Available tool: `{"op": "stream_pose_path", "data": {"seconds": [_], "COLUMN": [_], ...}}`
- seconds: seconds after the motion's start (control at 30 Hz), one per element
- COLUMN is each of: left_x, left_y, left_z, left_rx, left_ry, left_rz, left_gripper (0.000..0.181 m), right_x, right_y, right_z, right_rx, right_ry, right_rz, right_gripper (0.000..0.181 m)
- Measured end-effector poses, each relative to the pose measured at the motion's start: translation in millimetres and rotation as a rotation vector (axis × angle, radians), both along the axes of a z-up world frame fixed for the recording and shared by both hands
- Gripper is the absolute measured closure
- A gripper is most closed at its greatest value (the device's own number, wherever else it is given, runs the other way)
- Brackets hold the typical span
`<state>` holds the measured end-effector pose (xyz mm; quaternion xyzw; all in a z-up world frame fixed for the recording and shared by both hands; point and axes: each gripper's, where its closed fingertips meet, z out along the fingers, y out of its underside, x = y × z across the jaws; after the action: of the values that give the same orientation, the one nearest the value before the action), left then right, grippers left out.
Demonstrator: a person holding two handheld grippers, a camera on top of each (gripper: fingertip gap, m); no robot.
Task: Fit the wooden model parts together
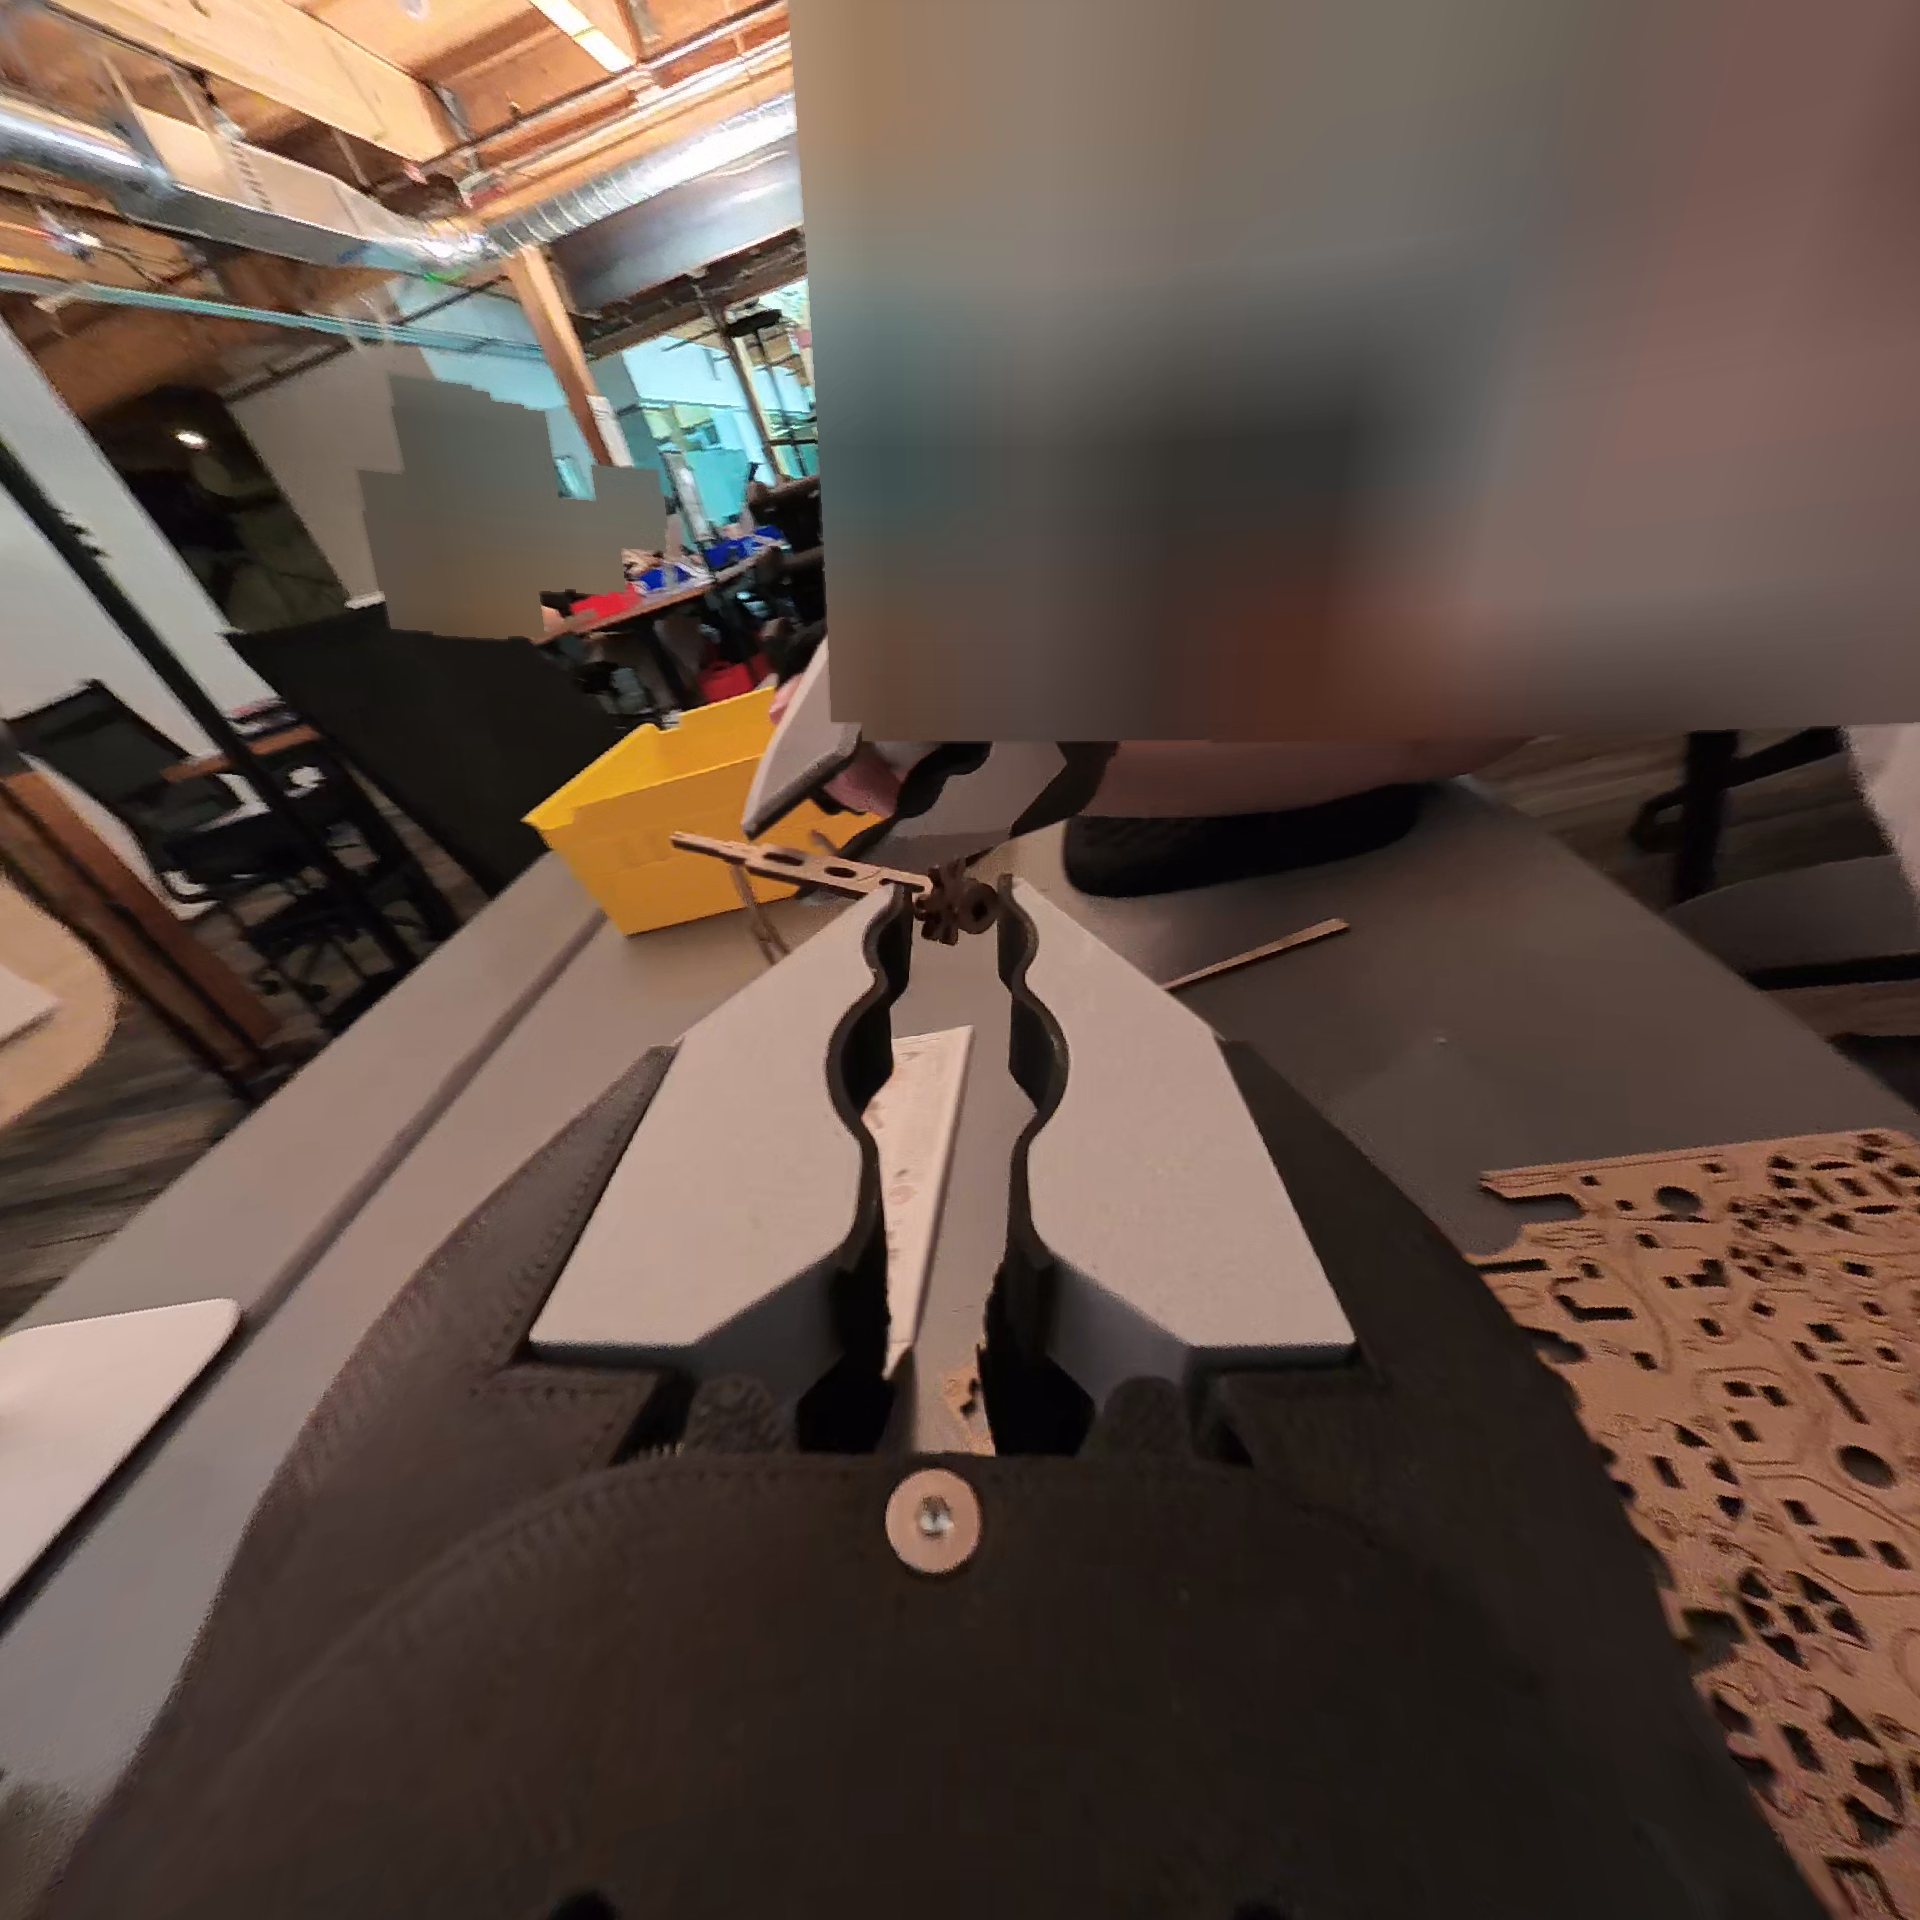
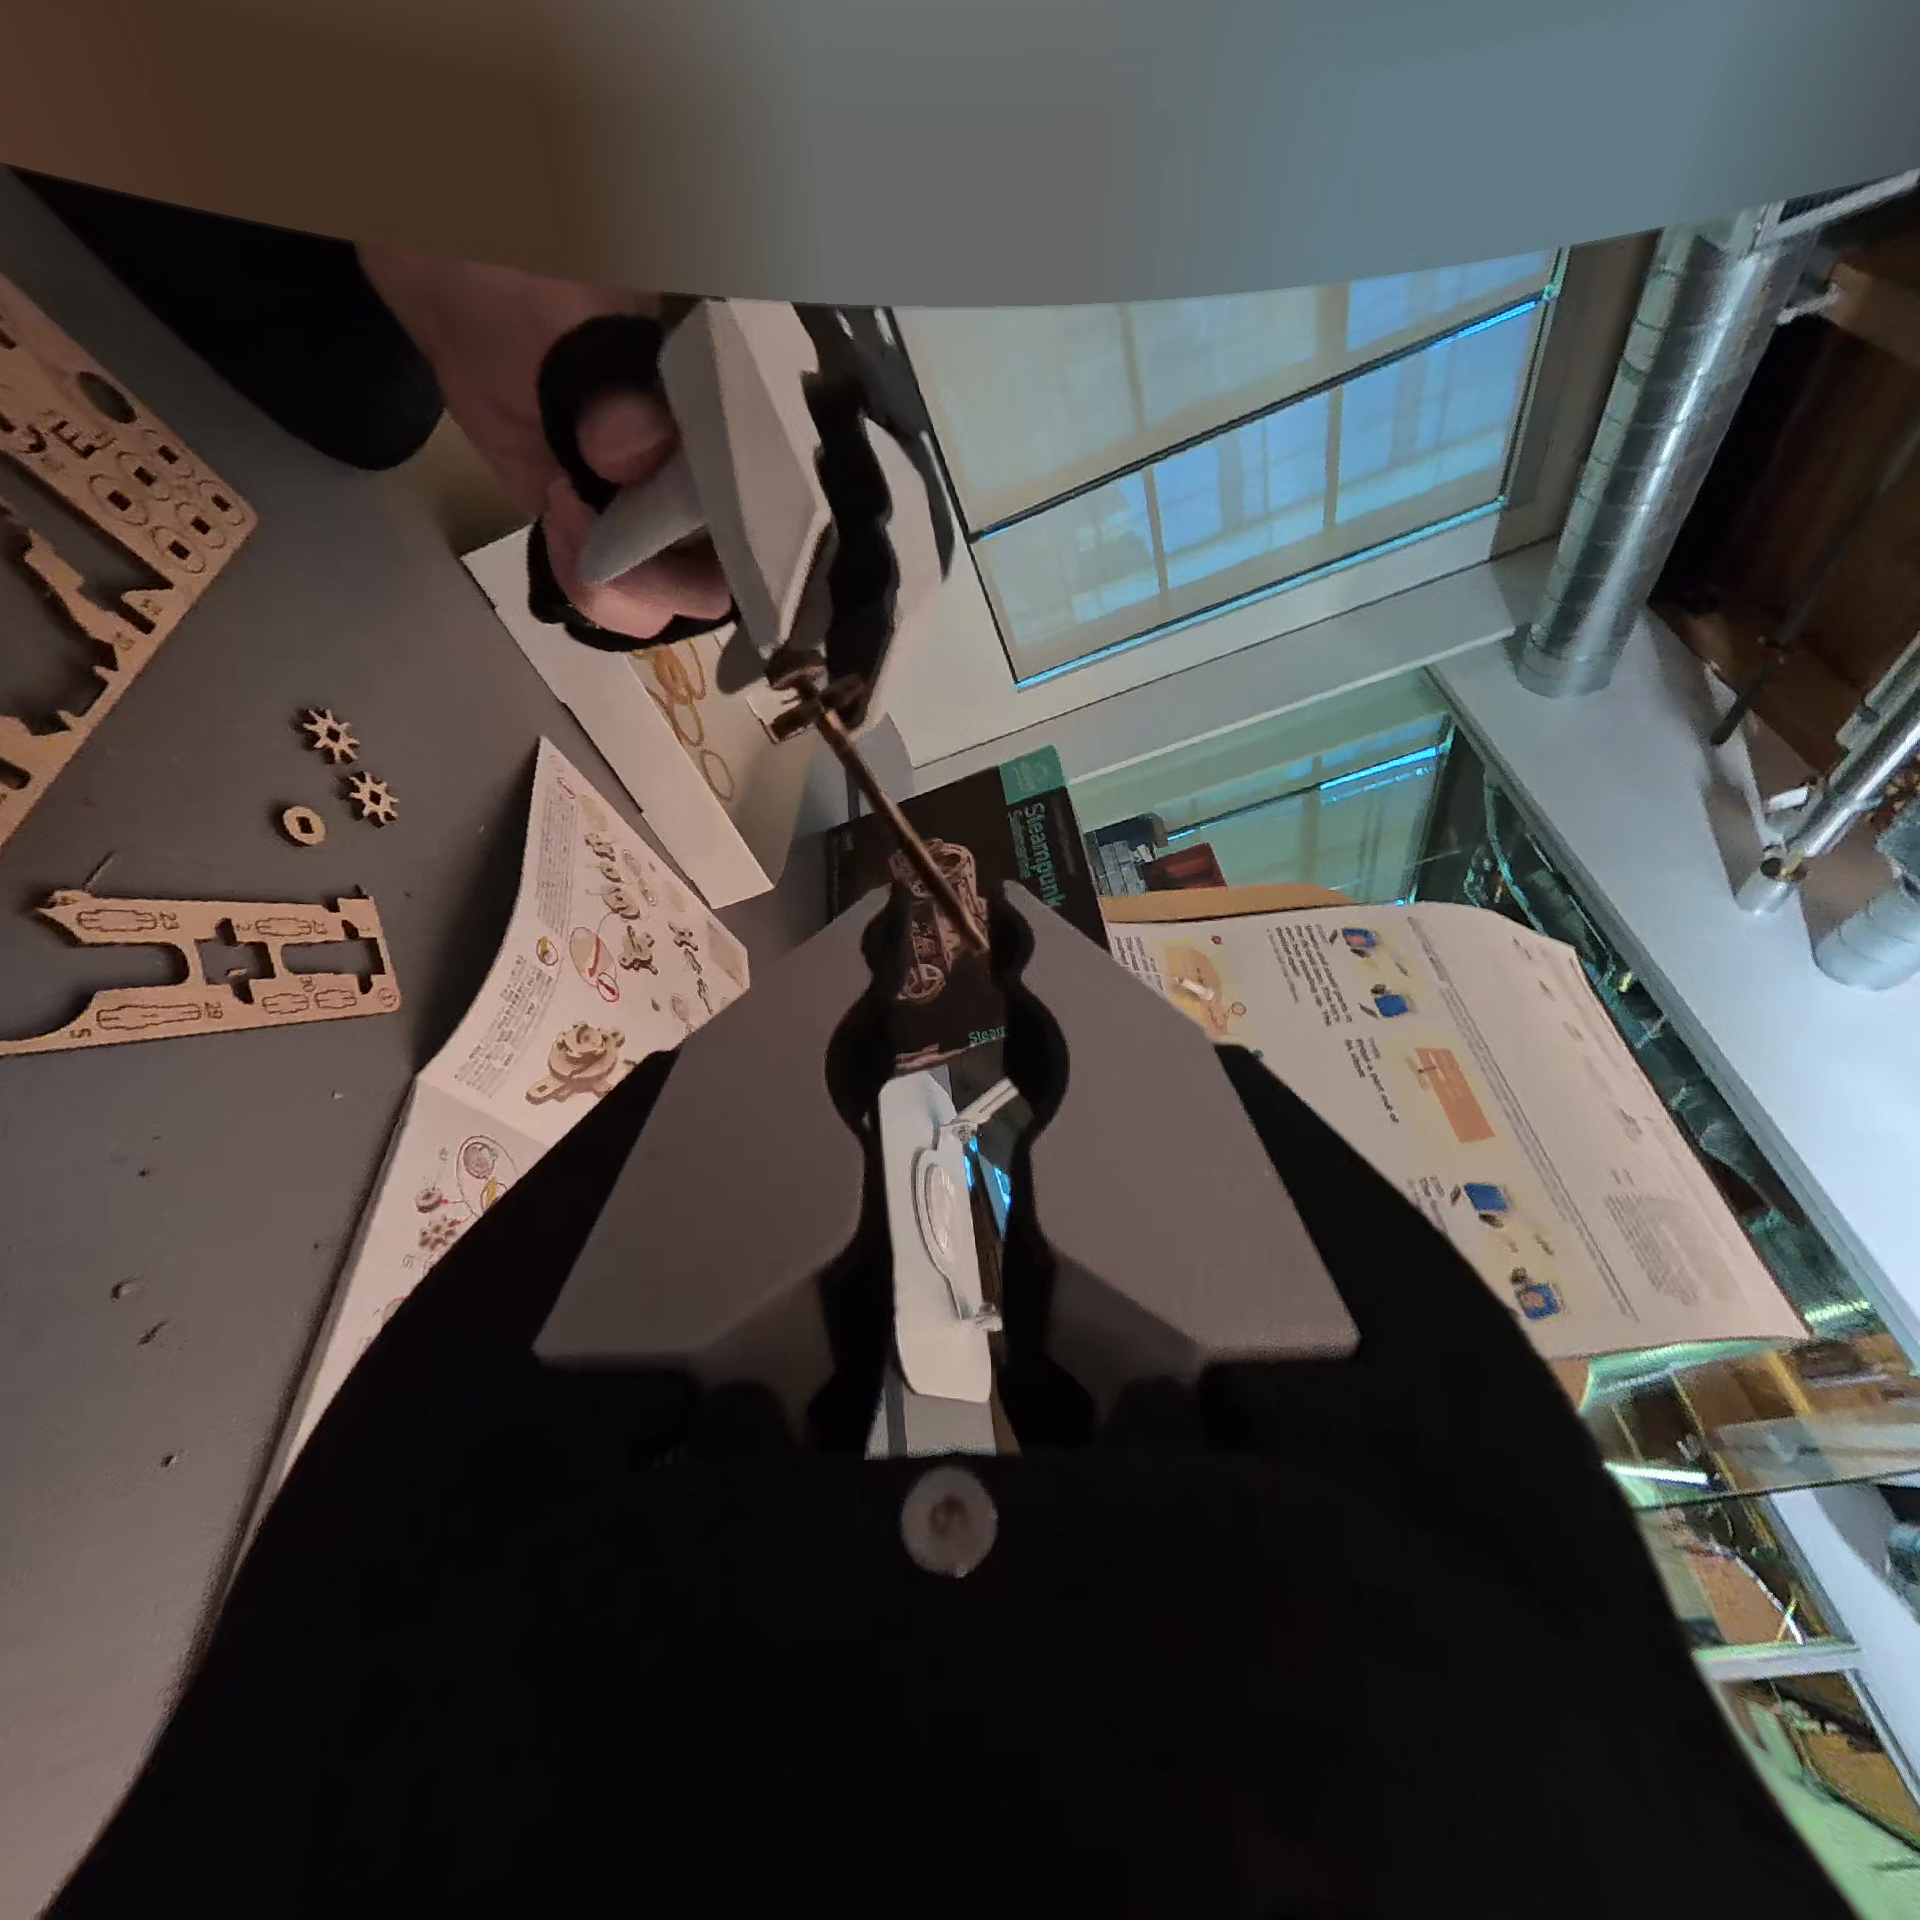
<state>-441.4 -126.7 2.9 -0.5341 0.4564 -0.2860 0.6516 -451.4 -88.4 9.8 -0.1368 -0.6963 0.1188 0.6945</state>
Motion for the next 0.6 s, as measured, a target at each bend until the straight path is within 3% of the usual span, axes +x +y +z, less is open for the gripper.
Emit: {"op": "stream_pose_path", "data": {"seconds": [0.17, 0.33, 0.47, 0.6], "left_x": [-10.6, -27.1, -21.3, -21.2], "left_y": [13.4, 33.1, 31.4, 31.0], "left_z": [4.2, 2.1, -2.5, -1.0], "left_rx": [0.102, 0.19, 0.2, 0.212], "left_ry": [0.033, 0.123, 0.161, 0.163], "left_rz": [0.155, 0.363, 0.356, 0.363], "left_gripper": [0.167, 0.167, 0.167, 0.167], "right_x": [0.9, -2.9, -13.9, -15.0], "right_y": [11.2, 4.9, -4.8, -2.2], "right_z": [6.1, 9.6, 1.9, -4.6], "right_rx": [-0.145, -0.617, -1.017, -1.214], "right_ry": [0.025, -0.076, -0.211, -0.285], "right_rz": [-0.008, 0.108, 0.195, 0.242], "right_gripper": [0.169, 0.164, 0.156, 0.154]}}
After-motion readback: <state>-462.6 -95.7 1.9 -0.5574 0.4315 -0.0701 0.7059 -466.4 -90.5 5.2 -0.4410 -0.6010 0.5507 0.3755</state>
